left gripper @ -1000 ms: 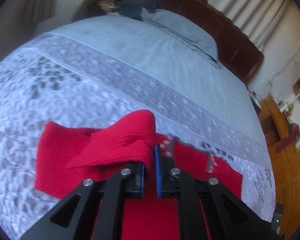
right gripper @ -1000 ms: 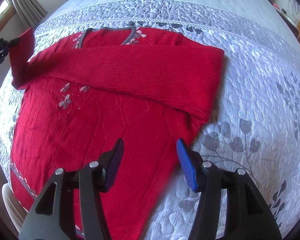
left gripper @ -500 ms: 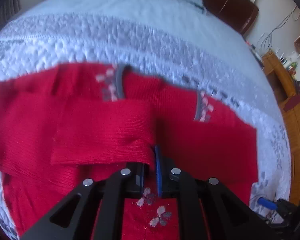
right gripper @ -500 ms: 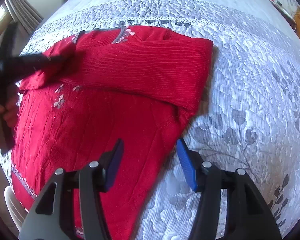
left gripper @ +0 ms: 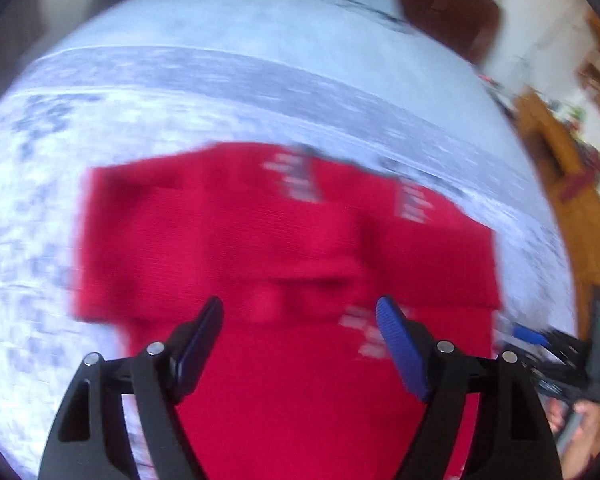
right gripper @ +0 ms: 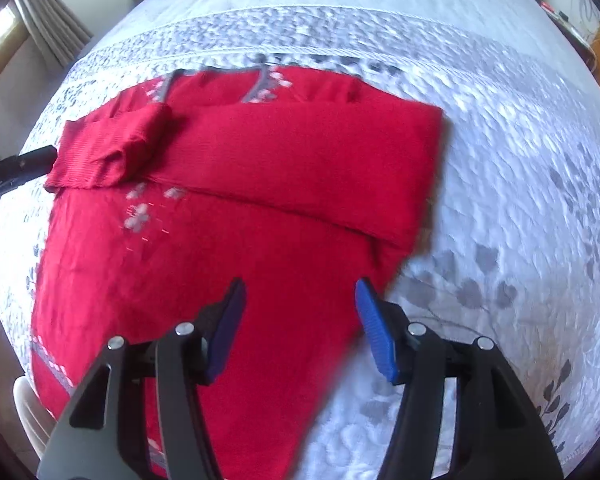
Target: Fold small clothes
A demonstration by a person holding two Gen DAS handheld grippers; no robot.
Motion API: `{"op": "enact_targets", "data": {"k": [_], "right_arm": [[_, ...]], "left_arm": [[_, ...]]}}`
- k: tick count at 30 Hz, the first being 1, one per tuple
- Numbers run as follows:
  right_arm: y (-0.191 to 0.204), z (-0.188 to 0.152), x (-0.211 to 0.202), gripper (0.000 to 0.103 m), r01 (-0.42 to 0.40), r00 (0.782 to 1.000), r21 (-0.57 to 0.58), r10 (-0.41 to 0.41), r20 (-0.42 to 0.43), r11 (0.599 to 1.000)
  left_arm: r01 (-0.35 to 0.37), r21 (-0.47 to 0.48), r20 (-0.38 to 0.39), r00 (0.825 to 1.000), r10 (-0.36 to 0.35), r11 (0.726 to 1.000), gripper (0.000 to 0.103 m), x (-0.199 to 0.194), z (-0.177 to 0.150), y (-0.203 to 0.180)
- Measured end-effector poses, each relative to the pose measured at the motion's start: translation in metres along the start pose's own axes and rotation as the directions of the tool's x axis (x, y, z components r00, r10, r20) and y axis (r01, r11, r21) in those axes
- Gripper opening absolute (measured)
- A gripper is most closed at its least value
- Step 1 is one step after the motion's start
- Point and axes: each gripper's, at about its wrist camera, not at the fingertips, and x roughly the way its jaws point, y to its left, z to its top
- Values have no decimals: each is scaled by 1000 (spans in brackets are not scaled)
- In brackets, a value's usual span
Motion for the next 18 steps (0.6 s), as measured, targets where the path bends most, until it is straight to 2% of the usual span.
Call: {"op": "enact_targets", "data": {"k": [3, 6, 8, 10, 15, 18], "right_arm": [[30, 17, 2, 57, -28, 1000, -37, 28, -8, 999], [62, 39, 6, 57, -80, 997, -68, 79, -20, 994], [90, 58, 11, 57, -121, 992, -97, 118, -36, 988], [116, 73, 17, 57, -138, 990, -125, 132, -50, 983], [187, 106, 49, 57, -176, 981, -189, 158, -109, 966], [212, 120, 65, 57, -172, 981, -205, 150, -120, 964]], "left_arm": [[-154, -84, -47, 988, 150, 985, 73, 14, 19, 53], [-179, -112, -105, 980, 167, 977, 73, 34, 21, 85], [-143, -131, -153, 981, 123, 981, 73, 49, 19, 100], [-118, -136, -165, 982, 95, 984, 73, 58, 16, 111], [-123, -74, -191, 976, 107, 990, 74, 61, 15, 107], [-101, -85, -197, 977, 83, 991, 74, 62, 16, 112]]}}
